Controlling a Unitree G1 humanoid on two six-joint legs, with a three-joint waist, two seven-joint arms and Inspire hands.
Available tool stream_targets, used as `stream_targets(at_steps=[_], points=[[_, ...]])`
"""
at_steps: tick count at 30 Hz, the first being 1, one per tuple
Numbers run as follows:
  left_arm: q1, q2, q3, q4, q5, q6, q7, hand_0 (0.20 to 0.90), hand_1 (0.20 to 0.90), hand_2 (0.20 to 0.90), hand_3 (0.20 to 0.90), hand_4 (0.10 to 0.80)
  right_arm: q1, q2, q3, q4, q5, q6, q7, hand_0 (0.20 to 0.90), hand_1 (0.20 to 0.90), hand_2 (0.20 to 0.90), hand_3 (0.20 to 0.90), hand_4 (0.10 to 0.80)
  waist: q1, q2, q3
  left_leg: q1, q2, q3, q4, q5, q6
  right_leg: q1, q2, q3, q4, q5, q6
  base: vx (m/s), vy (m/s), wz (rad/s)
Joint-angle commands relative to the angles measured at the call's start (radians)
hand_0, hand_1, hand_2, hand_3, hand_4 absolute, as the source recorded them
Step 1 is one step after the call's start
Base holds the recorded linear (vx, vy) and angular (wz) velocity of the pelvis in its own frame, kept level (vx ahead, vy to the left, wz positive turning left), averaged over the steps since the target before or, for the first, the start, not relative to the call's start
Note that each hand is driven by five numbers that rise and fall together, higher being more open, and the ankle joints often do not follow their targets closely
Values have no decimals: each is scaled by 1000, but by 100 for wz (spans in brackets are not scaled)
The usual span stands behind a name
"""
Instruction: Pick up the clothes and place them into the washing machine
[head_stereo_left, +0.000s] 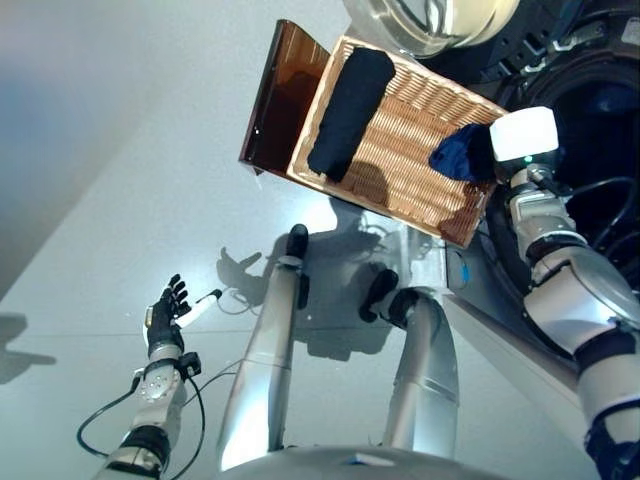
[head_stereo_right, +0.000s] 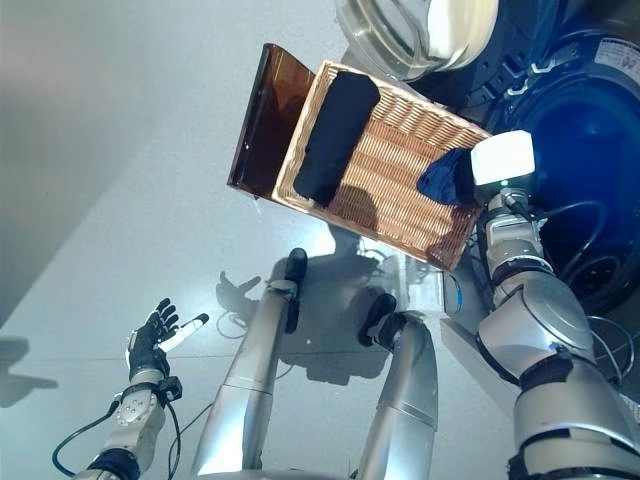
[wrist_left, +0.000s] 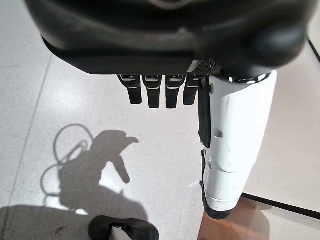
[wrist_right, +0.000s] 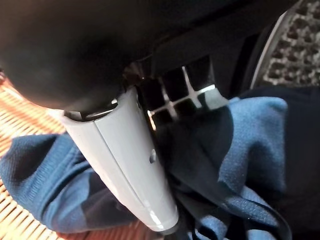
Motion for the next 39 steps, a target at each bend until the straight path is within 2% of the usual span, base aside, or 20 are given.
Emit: stream_targets(at_steps=[1,3,9,11,12,14,16,17,20,22,25,26,28,30,31,35,36,37,39], points=[[68,38,57,4,-6,-49,25,900,900,900,900,800,-70,-122,-15,23,58,53,-48,200,200,200,200,300,-21,39,-27,93,-21,27,-60,-70,5,82,51,68,-185,106,51,24,26,-5],[66,38,52,5,1,-50,29,900,900,900,900,800,-65,-118,-51,15,99,40,-65,200,200,200,200,300,-19,42,-26,123,-19,29,-93,-58,6,109,51,68,-215,116,53,24,16,-7],[56,40,32,20,17,-45,42,900,900,900,900,800,-41,-76,-271,-23,393,-74,-137,200,200,200,200,300,-20,56,-29,240,-21,43,-195,-26,13,227,46,61,-315,151,67,36,28,-6],[52,40,24,35,21,-42,38,900,900,900,900,800,-25,-67,-301,-25,437,-96,-129,200,200,200,200,300,-19,60,-28,278,-24,45,-230,-17,15,260,46,56,-344,159,72,56,27,-10],[48,36,21,40,26,-42,39,900,900,900,900,800,-13,-50,-363,-32,511,-130,-136,200,200,200,200,300,-19,65,-31,300,-25,47,-248,-11,17,283,45,55,-364,166,75,56,28,-8],[43,34,17,60,33,-39,37,900,900,900,900,800,13,-29,-412,-43,586,-172,-124,200,200,200,200,300,-20,69,-33,336,-27,53,-281,-2,19,317,46,54,-399,175,80,69,28,-6],[36,32,22,76,37,-40,42,900,900,900,900,800,54,-1,-527,-69,729,-231,-131,200,200,200,200,300,-22,75,-37,368,-29,59,-304,1,23,345,47,57,-426,186,85,73,45,-6],[33,34,26,84,38,-38,43,900,900,900,900,800,71,13,-553,-83,778,-254,-113,200,200,200,200,300,-22,74,-37,379,-31,63,-311,2,24,355,48,59,-437,189,86,57,51,-7],[12,34,38,119,45,-38,59,900,900,900,900,800,144,95,-737,-139,1081,-383,-73,200,200,200,200,300,-32,83,-42,400,-36,74,-329,-1,29,374,49,70,-462,197,92,56,43,-11],[-1,38,37,130,48,-38,63,900,900,900,900,800,189,146,-815,-174,1247,-456,-43,200,200,200,200,300,-29,88,-45,405,-40,82,-331,-5,33,376,45,78,-469,198,95,33,53,-15],[3,29,41,122,49,-43,62,900,900,900,900,800,241,203,-893,-220,1429,-536,27,200,200,200,200,300,-33,110,-50,405,-47,94,-325,-11,37,373,38,93,-467,196,97,19,54,-13],[3,30,40,121,50,-43,62,900,900,900,900,800,244,203,-894,-220,1434,-538,32,200,200,200,200,300,-32,109,-50,405,-47,94,-324,-12,37,373,38,93,-467,196,97,15,81,-2],[20,17,39,109,52,-50,55,900,900,900,900,800,261,218,-969,-227,1589,-591,81,200,200,200,200,300,-31,141,-53,404,-54,100,-321,-16,38,369,26,102,-463,193,99,16,88,0],[29,14,37,104,49,-52,51,900,900,900,900,800,272,226,-995,-238,1649,-617,101,200,200,200,200,300,-29,150,-59,405,-56,102,-323,-17,39,368,23,108,-462,193,100,18,57,1],[43,2,29,85,48,-54,43,900,900,900,900,800,294,250,-1050,-283,1757,-650,154,200,200,200,200,300,-29,171,-61,407,-60,109,-327,-16,39,367,16,114,-463,196,103,16,79,1],[64,-13,13,70,37,-55,25,900,900,900,900,800,290,254,-1104,-314,1851,-695,184,200,200,200,200,300,-21,209,-71,414,-71,120,-340,-14,41,365,7,133,-471,198,108,-11,83,-1],[69,-18,6,68,32,-55,20,900,900,900,900,800,283,253,-1114,-322,1869,-704,188,200,200,200,200,300,-16,221,-68,407,-69,128,-348,16,46,354,7,132,-478,227,103,25,68,0],[72,-23,-2,68,30,-55,17,900,900,900,900,800,276,250,-1123,-334,1879,-711,190,200,200,200,200,300,-15,225,-77,417,-73,125,-345,-12,43,363,4,141,-476,202,110,19,75,-1],[76,-32,-18,64,26,-55,8,900,900,900,900,800,268,239,-1140,-346,1894,-723,189,200,200,200,200,300,-12,243,-76,411,-71,138,-356,17,48,353,3,145,-484,230,107,-20,67,-7]])
